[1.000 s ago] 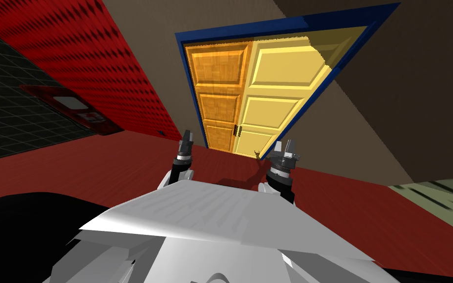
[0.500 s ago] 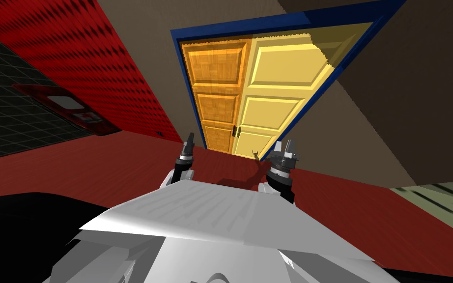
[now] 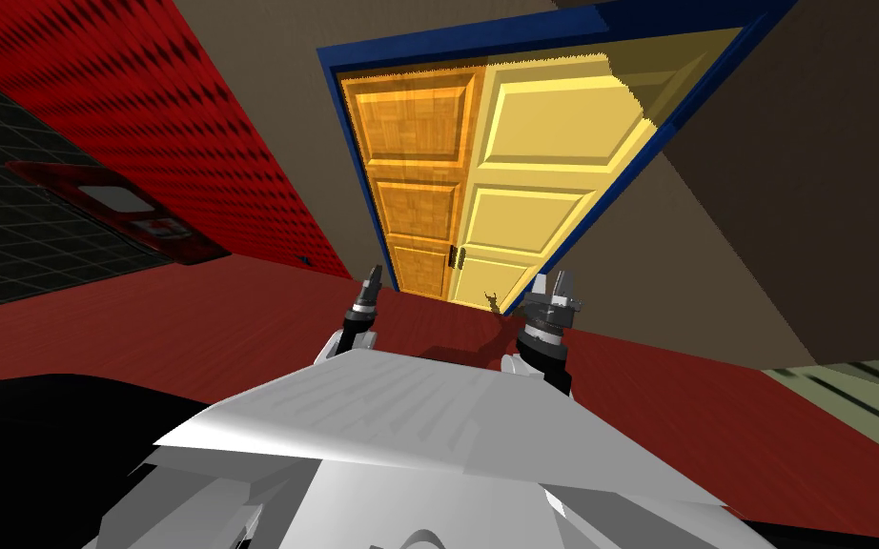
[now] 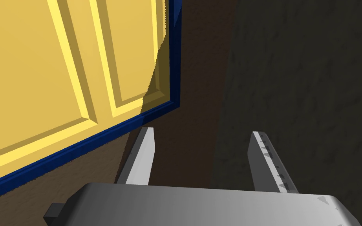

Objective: Pull the door open

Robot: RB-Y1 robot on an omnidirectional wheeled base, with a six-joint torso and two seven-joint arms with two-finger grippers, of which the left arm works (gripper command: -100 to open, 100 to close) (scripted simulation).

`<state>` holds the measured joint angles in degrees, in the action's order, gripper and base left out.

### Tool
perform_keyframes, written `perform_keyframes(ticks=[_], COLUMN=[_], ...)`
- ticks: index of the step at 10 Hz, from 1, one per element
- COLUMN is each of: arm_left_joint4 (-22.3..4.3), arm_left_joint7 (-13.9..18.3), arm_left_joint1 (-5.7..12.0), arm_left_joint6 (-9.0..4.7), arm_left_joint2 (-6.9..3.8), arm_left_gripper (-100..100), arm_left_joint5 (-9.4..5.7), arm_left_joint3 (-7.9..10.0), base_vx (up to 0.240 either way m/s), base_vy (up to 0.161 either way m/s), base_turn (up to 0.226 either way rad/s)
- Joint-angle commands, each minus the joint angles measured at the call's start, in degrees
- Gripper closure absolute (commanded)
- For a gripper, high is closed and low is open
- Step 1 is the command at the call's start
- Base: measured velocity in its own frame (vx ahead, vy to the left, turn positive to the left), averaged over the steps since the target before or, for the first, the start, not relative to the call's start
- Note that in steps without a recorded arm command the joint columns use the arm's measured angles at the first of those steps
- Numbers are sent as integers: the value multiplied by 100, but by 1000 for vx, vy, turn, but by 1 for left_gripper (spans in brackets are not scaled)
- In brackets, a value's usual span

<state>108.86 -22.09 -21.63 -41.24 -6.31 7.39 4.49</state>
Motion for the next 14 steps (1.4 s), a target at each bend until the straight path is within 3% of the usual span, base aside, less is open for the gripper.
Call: perform_keyframes(ticks=[1,14], arm_left_joint4=[-167,-1938], arm_left_joint7=[-151,-1293], arm_left_joint1=[38,457], arm_left_joint6=[-4,-296], arm_left_joint2=[-10,-178], arm_left_gripper=[-100,-100], arm_left_joint5=[58,462], arm_left_joint3=[14,268], base_vx=[98,101], base_vy=[-71,-64], base_turn=[-2,-4])
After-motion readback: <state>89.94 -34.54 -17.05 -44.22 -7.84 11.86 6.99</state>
